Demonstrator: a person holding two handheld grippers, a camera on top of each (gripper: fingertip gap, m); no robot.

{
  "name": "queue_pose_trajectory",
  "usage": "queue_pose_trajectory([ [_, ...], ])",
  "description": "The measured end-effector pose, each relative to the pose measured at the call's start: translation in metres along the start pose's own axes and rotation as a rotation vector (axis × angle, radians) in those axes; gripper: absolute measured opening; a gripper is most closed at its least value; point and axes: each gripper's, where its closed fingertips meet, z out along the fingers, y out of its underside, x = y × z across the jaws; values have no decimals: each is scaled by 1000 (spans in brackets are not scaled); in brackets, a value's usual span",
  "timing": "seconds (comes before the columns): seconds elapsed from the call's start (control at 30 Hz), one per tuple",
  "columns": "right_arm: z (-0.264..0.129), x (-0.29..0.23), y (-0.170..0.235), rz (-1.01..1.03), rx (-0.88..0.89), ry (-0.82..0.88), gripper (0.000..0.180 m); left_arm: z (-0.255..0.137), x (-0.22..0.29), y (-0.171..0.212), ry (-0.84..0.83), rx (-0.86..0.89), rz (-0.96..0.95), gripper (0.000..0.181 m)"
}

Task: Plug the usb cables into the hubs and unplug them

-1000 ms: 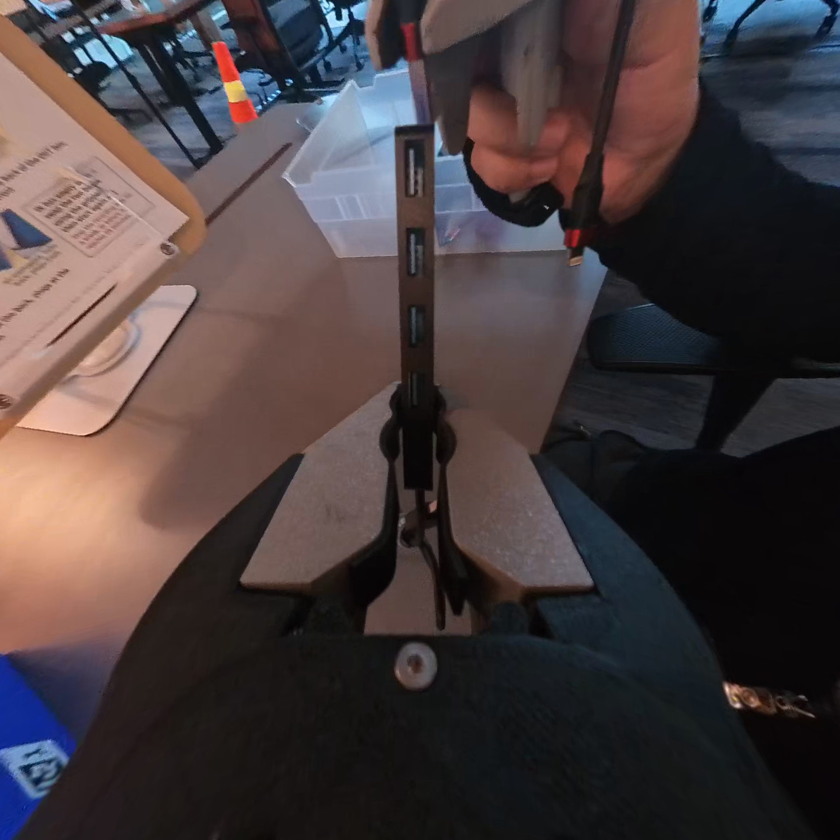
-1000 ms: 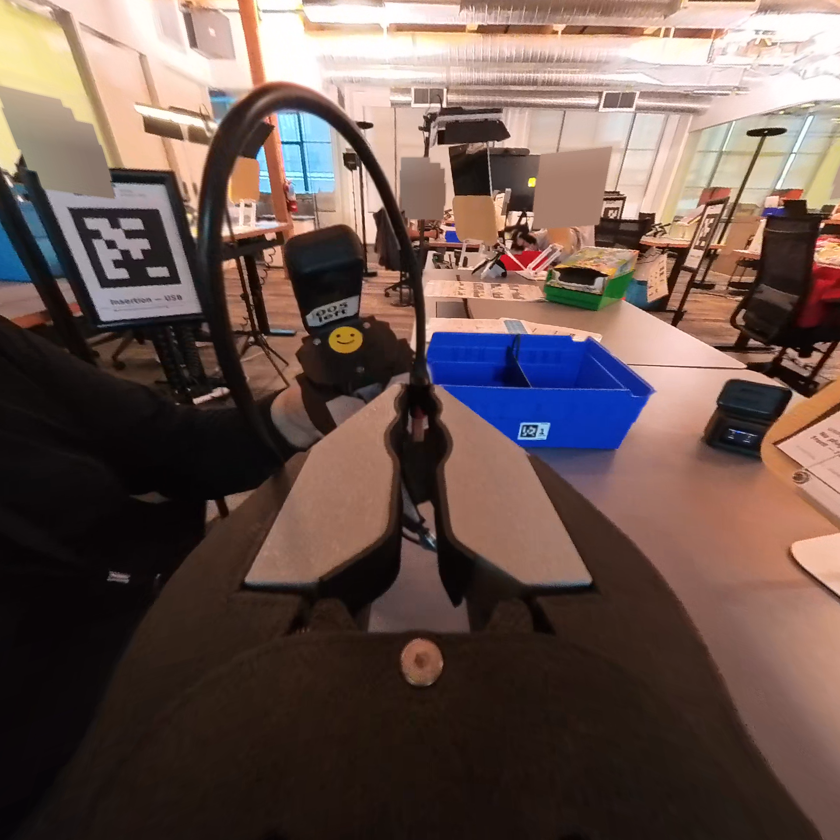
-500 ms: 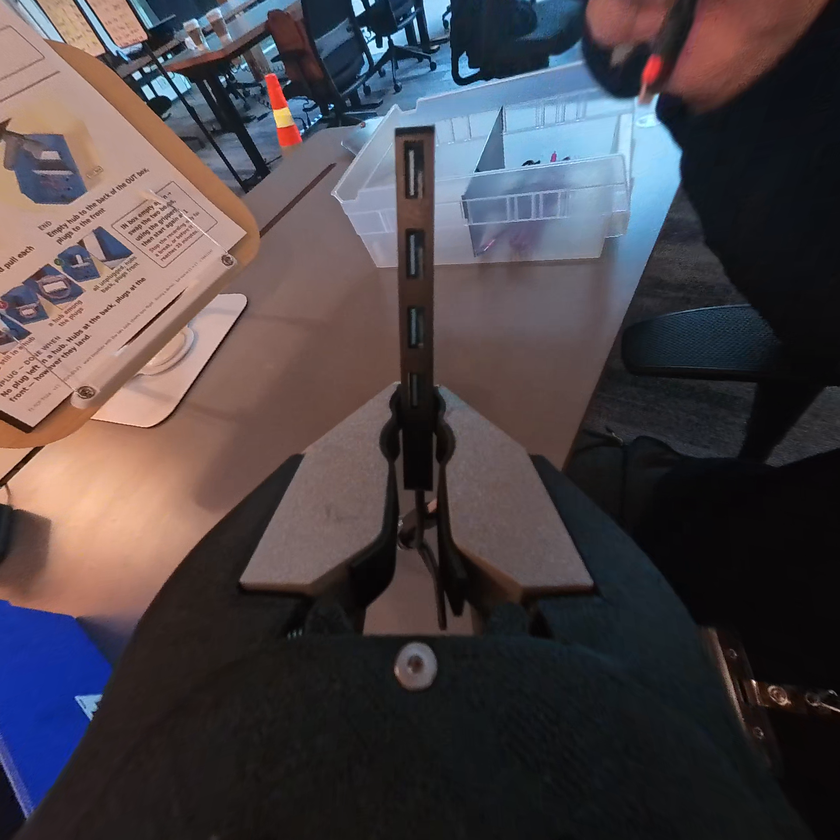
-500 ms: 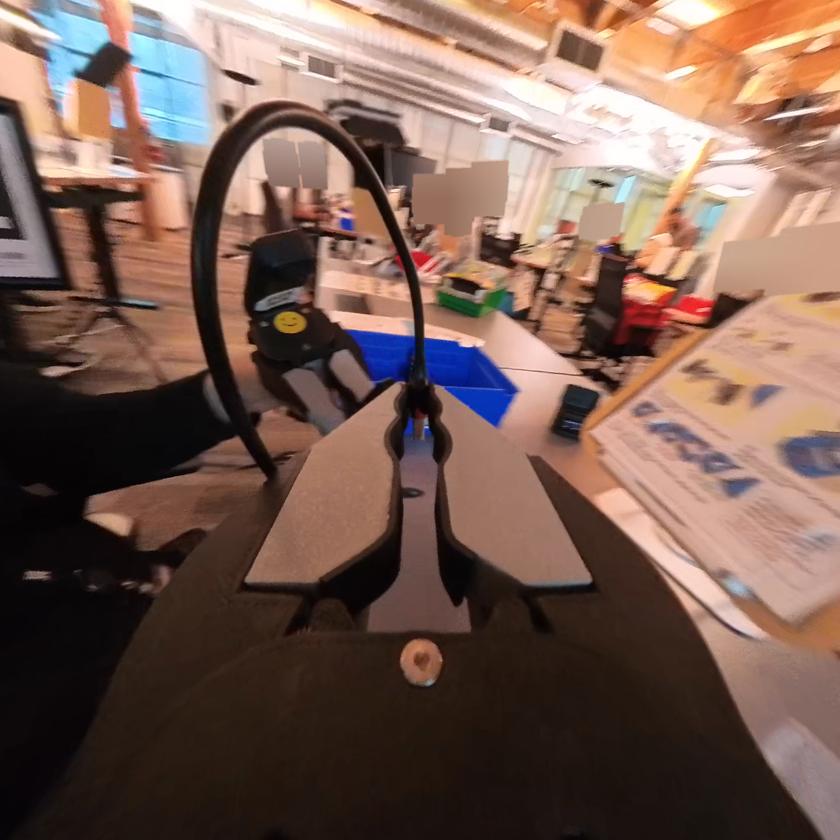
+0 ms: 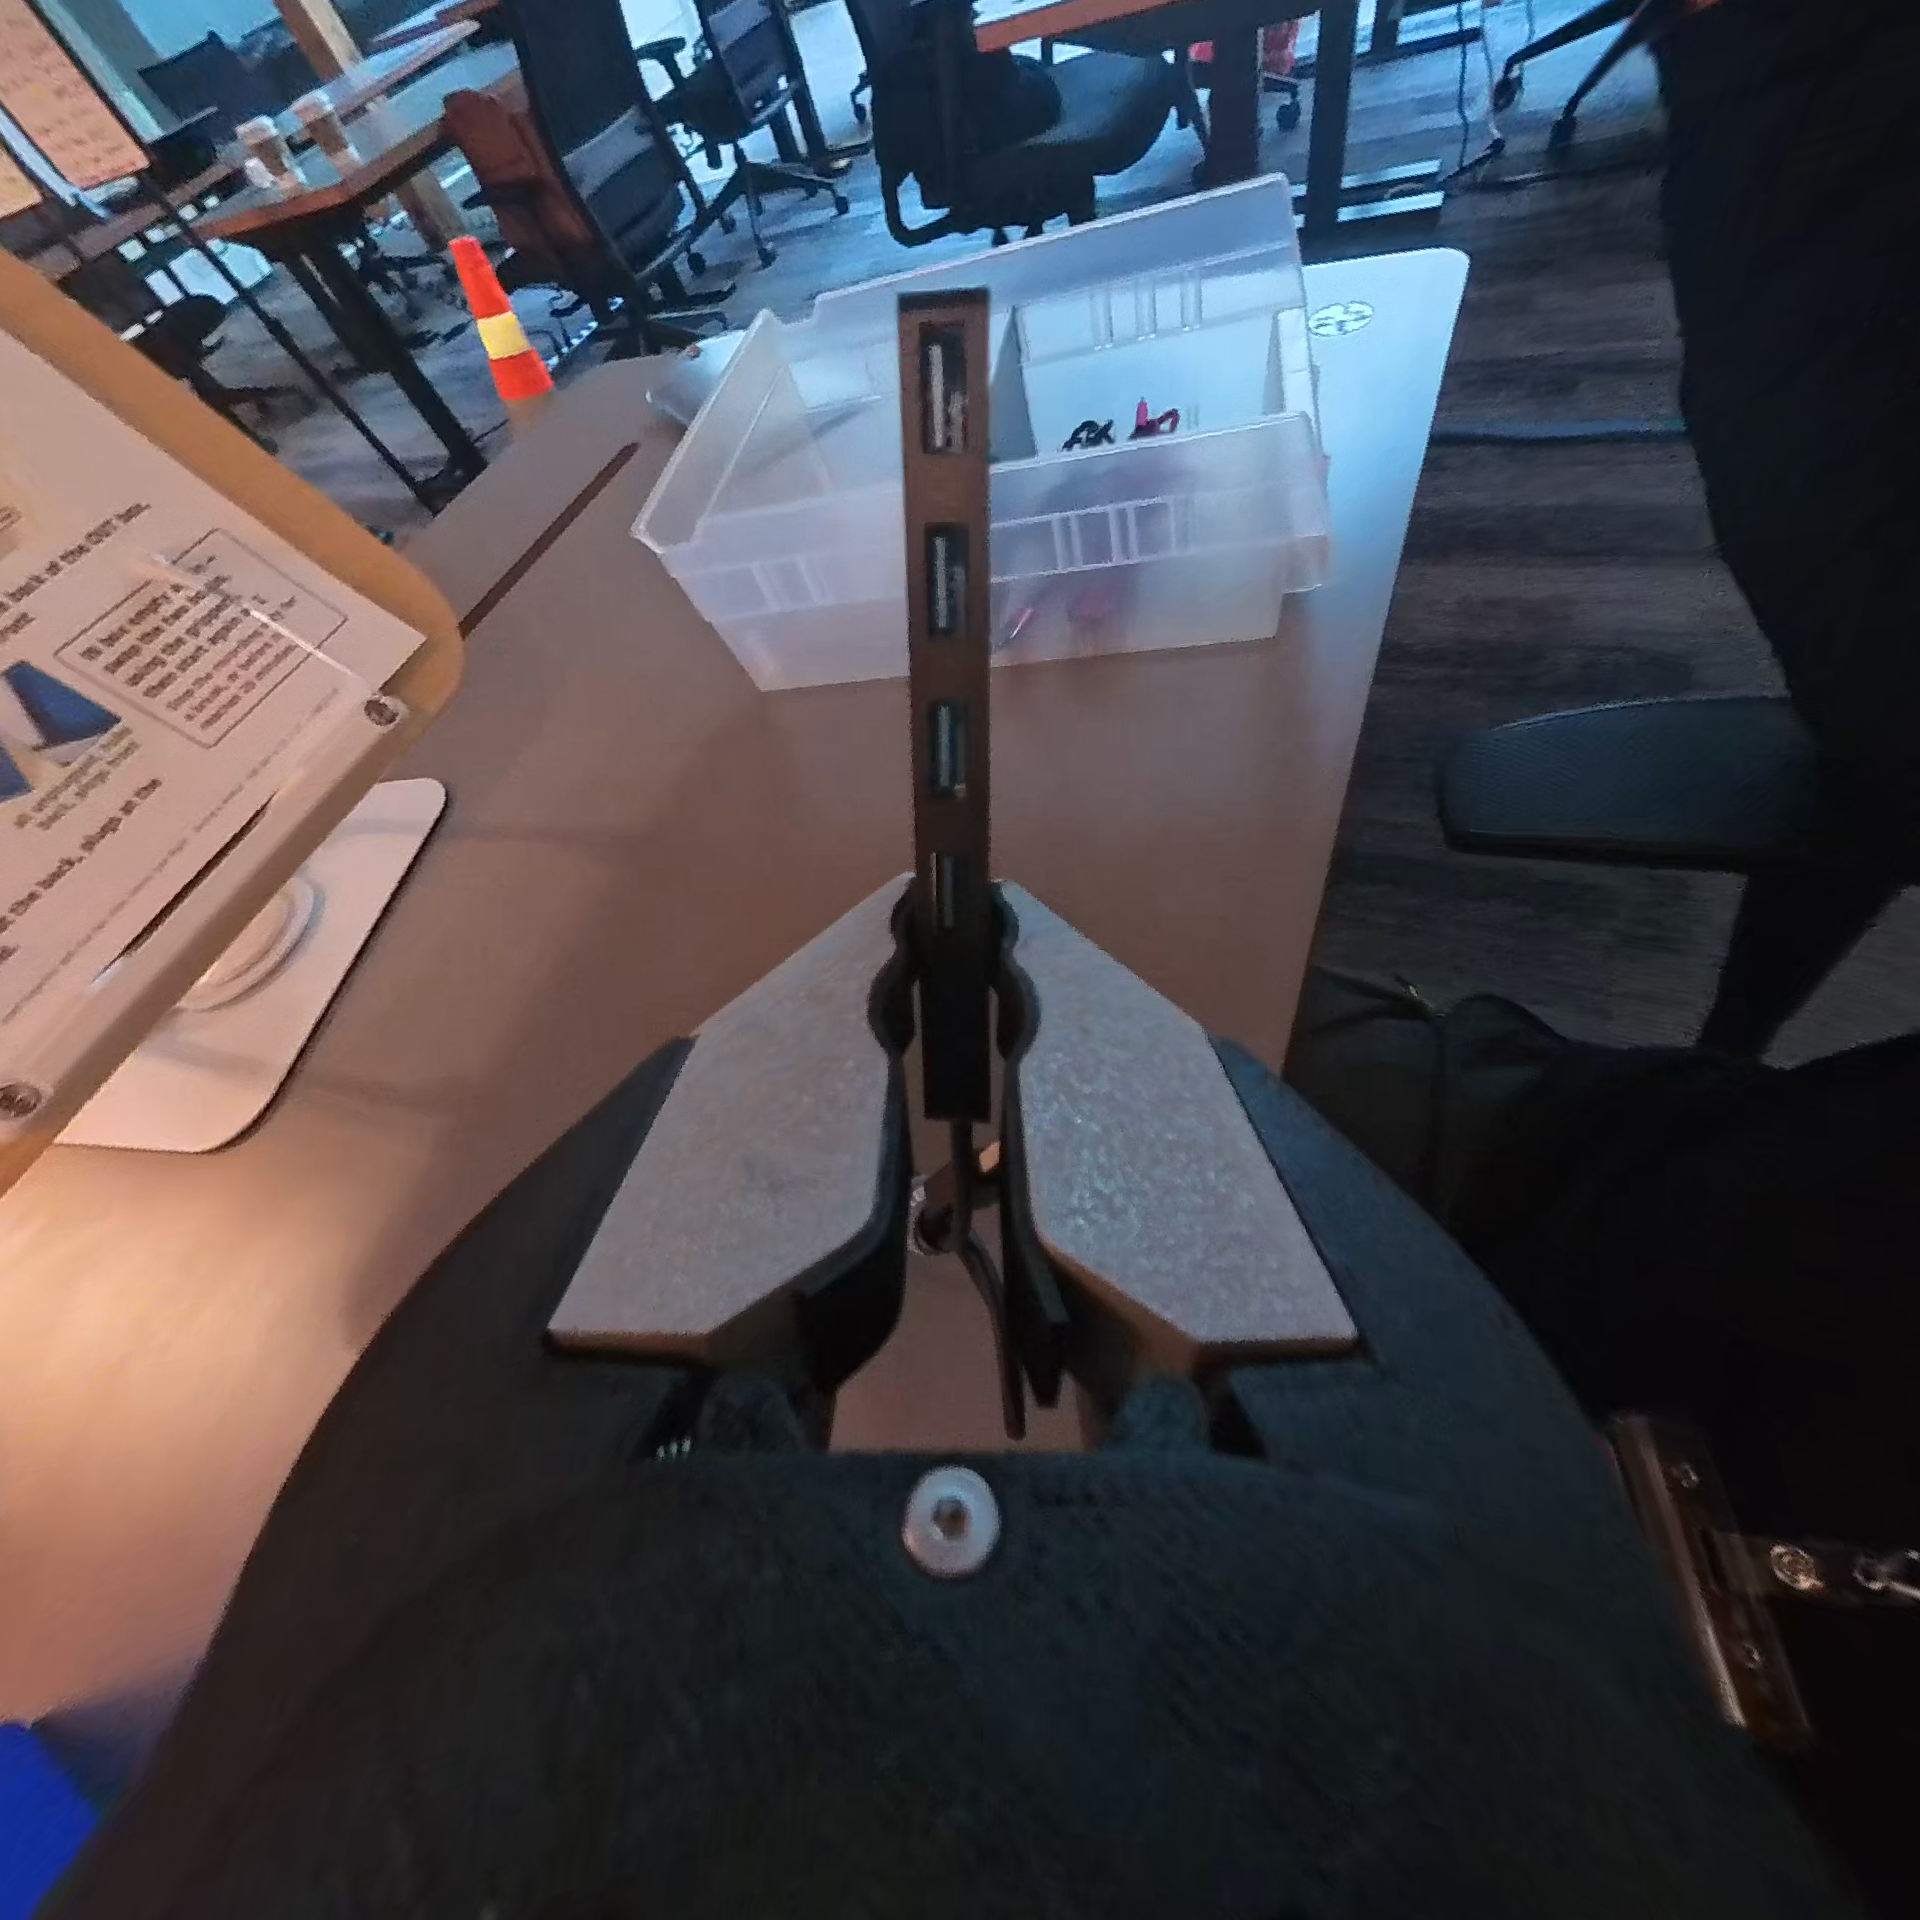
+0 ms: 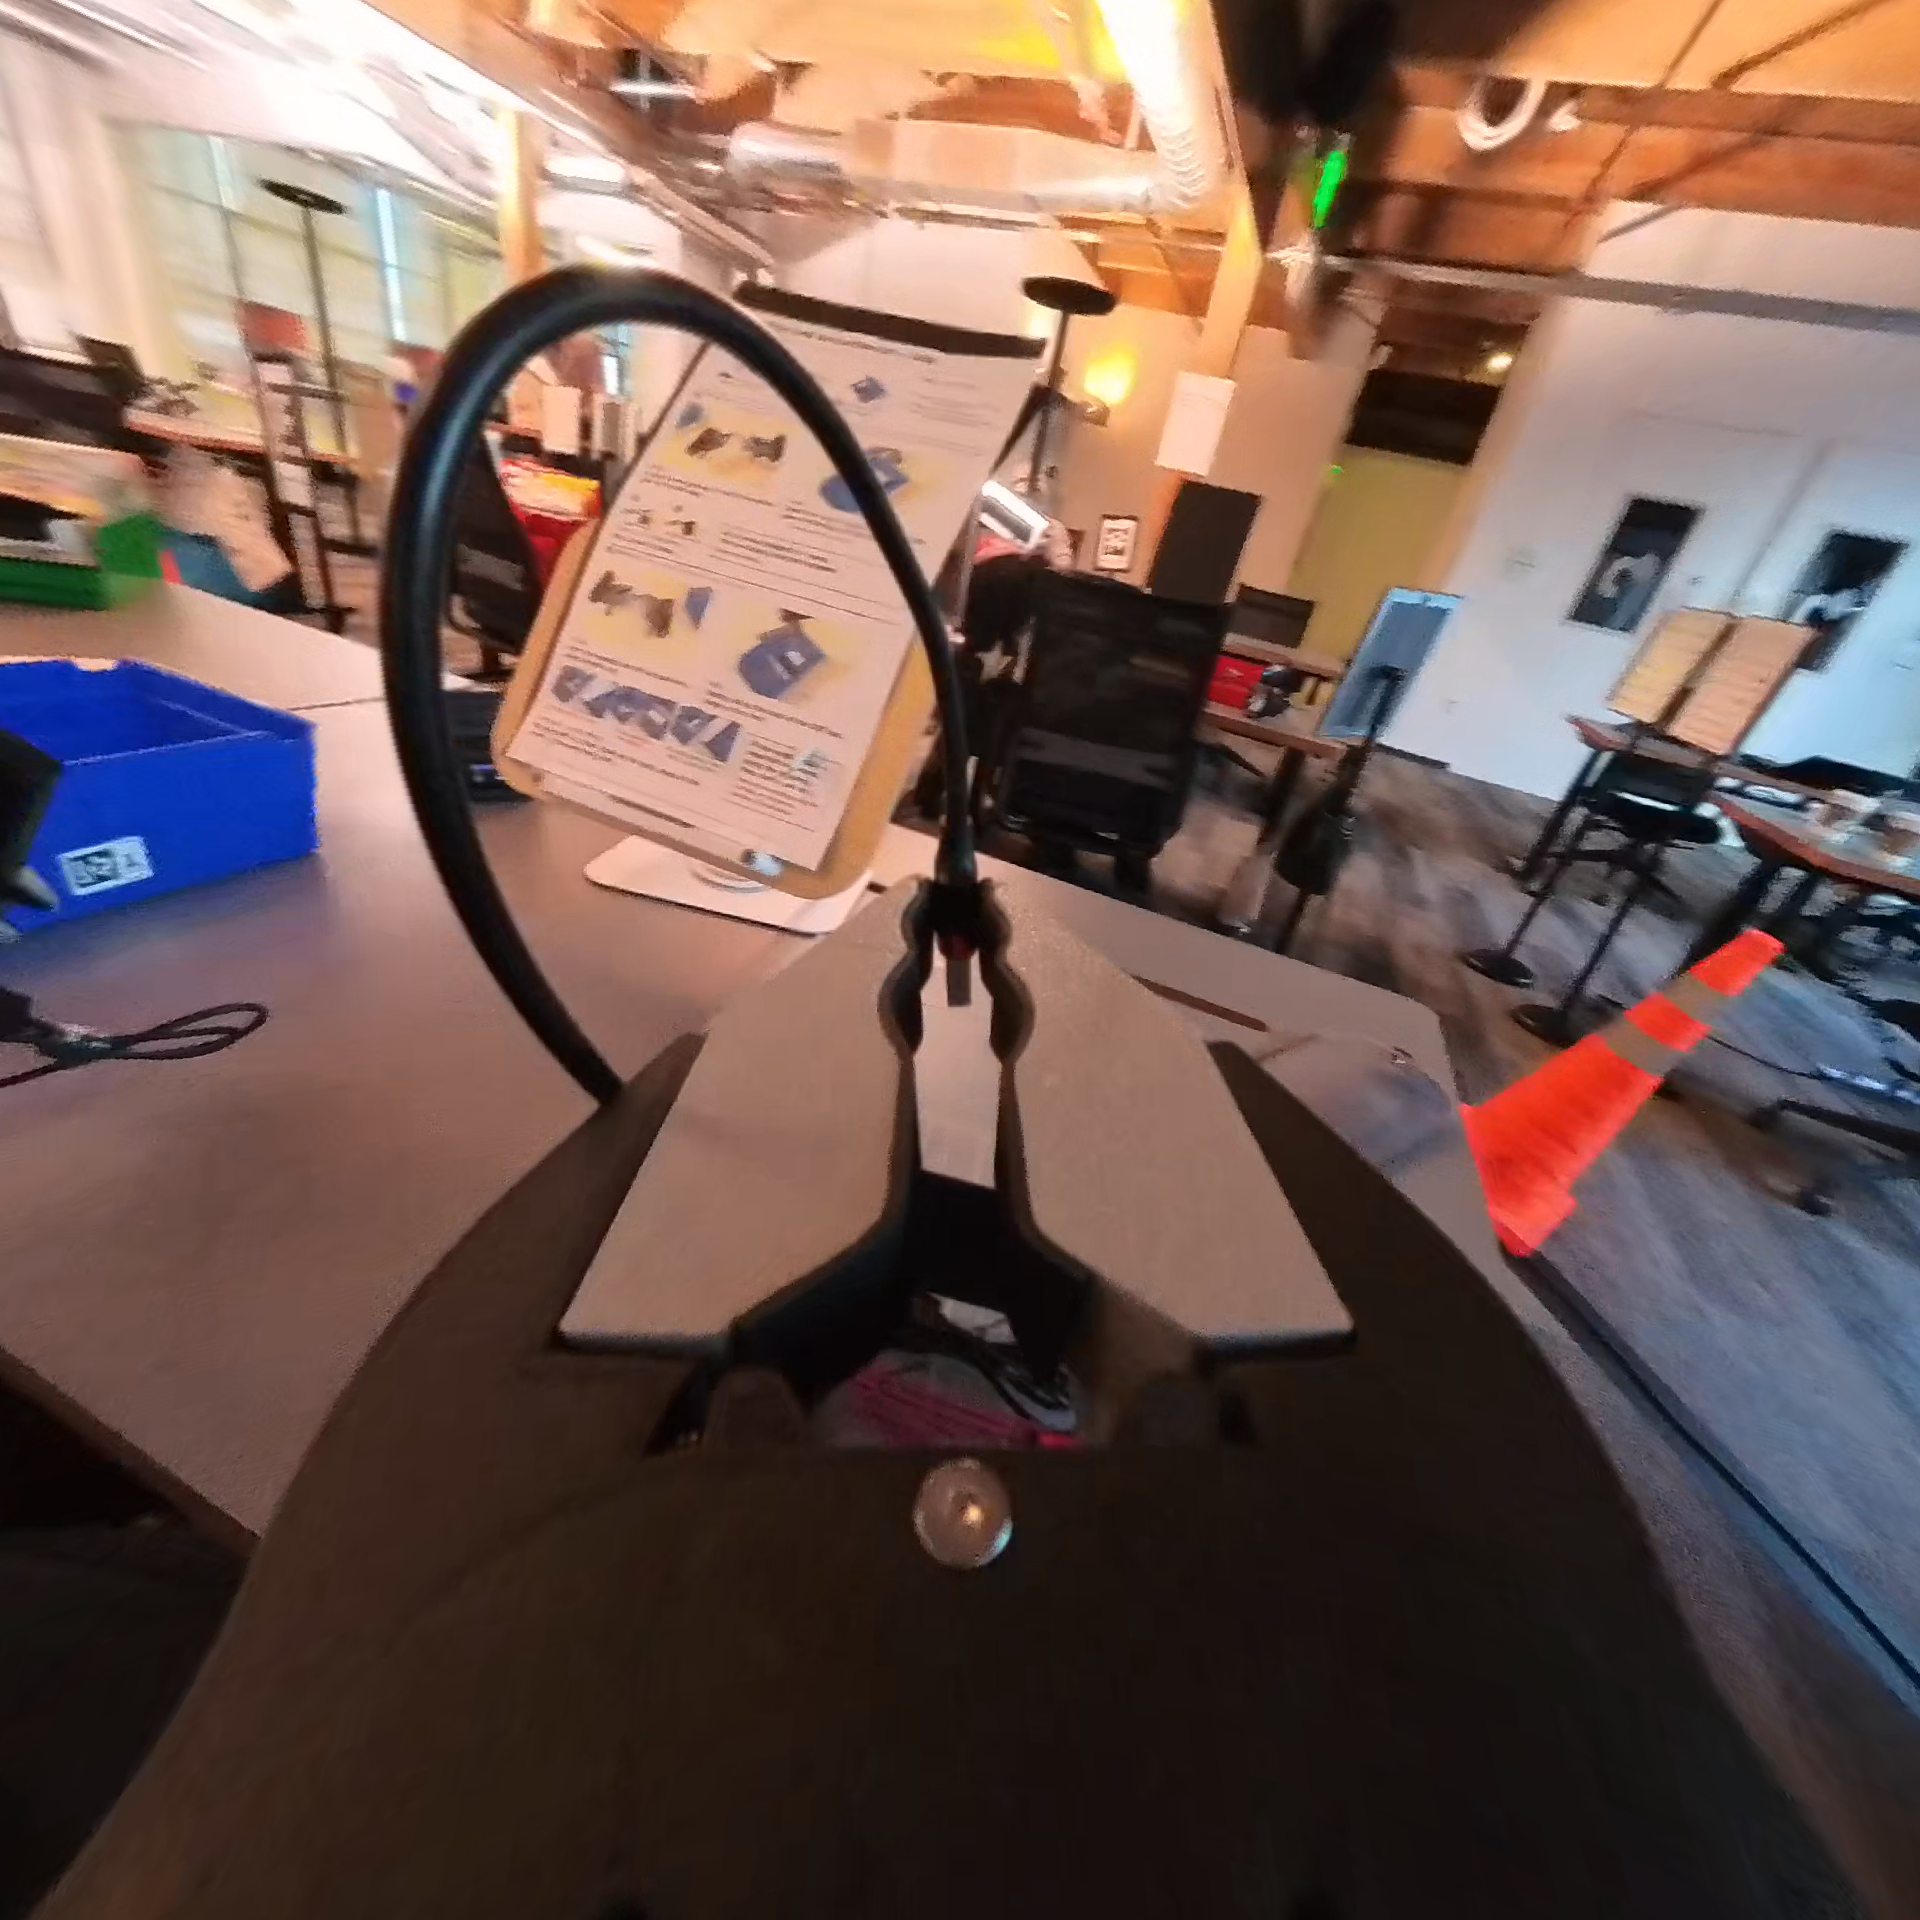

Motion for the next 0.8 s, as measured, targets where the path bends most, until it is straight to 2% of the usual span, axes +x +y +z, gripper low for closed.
queue_pose_trajectory([
  [0.17, -17, 4, -6, -13, 17, 39, 4, 12, 5, 2, 40, -12, 10, 8],
  [0.37, 2, 13, 15, -42, -62, 68, 4, 2, 1, 4, -7, -28, 34, 8],
  [0.43, 17, 12, 40, -57, -158, 27, 4, -5, -3, 3, -26, -15, 24, 8],
  [0.5, 31, 13, 83, -53, -352, -13, 5, -13, -8, 2, -46, -6, 18, 8],
  [0.6, 32, 27, 151, -73, -688, 21, 26, -20, -13, 3, -71, -2, 12, 8],
  [0.63, 30, 33, 163, -98, -760, 53, 28, -21, -15, 3, -77, -2, 11, 8],
  [0.7, 31, 35, 166, -144, -790, 82, 27, -22, -17, 5, -83, -5, 7, 9],
  [0.8, 40, 25, 148, -148, -714, 63, 26, -19, -19, 7, -81, -9, -2, 8],
])
